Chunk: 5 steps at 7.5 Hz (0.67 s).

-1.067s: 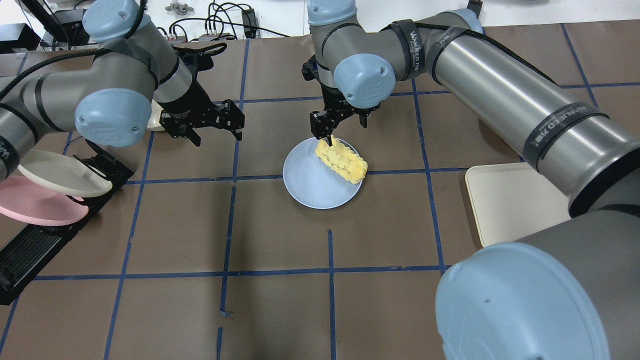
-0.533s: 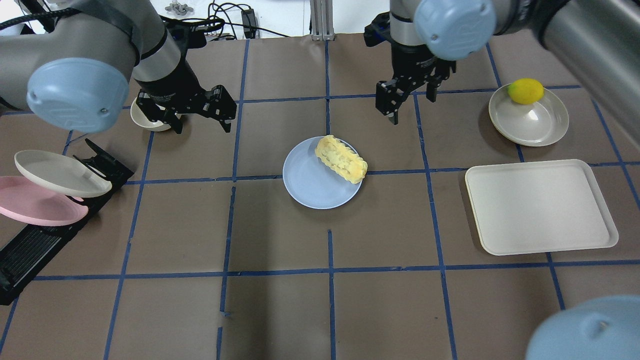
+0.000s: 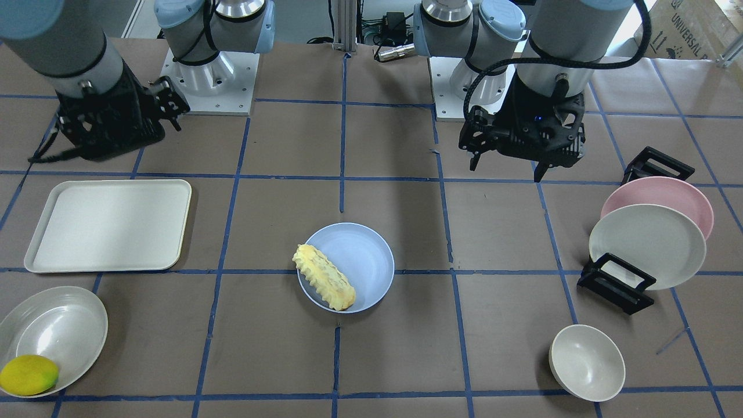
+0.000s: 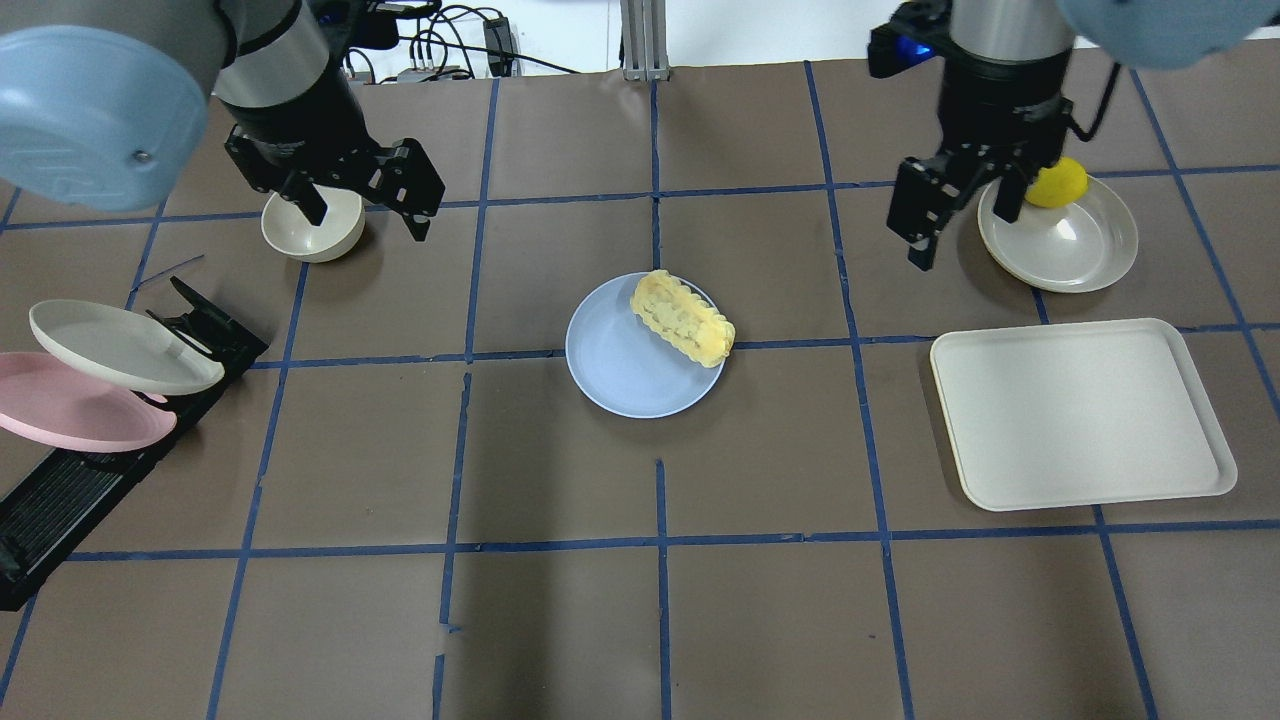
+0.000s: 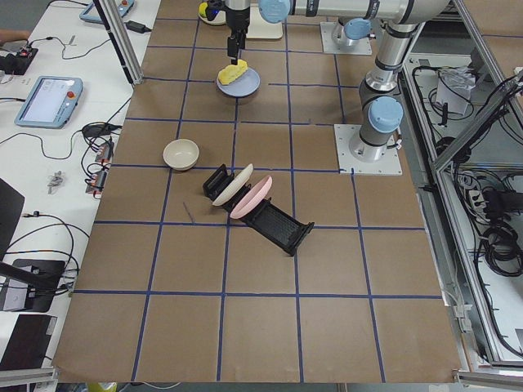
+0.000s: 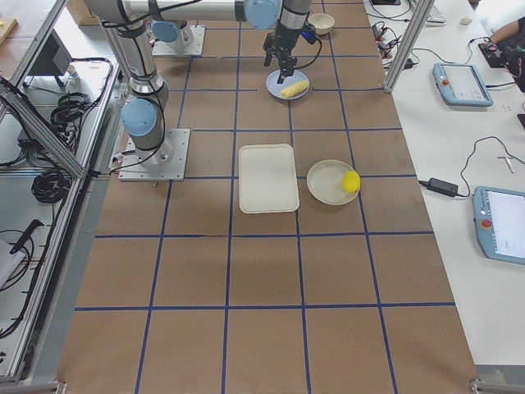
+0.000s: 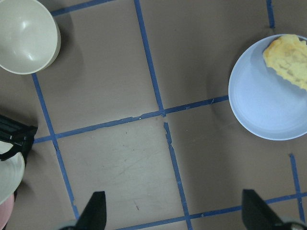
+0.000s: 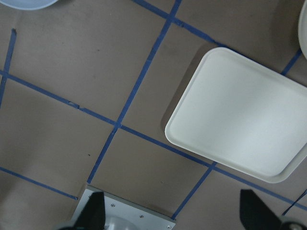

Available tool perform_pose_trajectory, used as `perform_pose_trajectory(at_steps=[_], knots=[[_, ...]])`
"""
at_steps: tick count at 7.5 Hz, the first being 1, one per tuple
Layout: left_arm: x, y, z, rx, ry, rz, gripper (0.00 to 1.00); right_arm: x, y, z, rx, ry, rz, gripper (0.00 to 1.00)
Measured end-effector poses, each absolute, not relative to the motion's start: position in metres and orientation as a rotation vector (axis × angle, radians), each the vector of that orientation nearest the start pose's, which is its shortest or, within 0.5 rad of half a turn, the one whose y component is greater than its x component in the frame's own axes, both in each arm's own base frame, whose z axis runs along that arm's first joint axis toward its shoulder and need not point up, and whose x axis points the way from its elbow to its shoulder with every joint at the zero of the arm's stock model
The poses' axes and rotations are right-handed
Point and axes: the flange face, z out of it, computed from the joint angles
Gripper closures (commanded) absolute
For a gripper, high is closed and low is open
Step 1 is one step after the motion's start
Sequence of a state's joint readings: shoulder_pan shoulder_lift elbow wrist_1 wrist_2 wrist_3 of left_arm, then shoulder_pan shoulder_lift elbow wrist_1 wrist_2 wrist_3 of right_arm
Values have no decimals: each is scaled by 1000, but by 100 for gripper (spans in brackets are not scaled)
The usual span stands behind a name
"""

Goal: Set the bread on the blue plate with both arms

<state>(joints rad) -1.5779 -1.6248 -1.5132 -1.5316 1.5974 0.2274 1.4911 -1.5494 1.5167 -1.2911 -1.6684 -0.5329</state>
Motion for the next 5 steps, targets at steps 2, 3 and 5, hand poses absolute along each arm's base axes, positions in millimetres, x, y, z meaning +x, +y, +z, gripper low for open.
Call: perform_pose_trajectory(at_steps=[2,3,5], knots=[[-124,-513,491,247,3132,-59,0,76,-449,475,-663,3029,415,0],[-123,-511,486,203,3140,-45,0,82,-442,466,-632,2987,416,0],[-122,-511,488,167,3133,-47,0,91,-430,449,-595,2916,422,0]])
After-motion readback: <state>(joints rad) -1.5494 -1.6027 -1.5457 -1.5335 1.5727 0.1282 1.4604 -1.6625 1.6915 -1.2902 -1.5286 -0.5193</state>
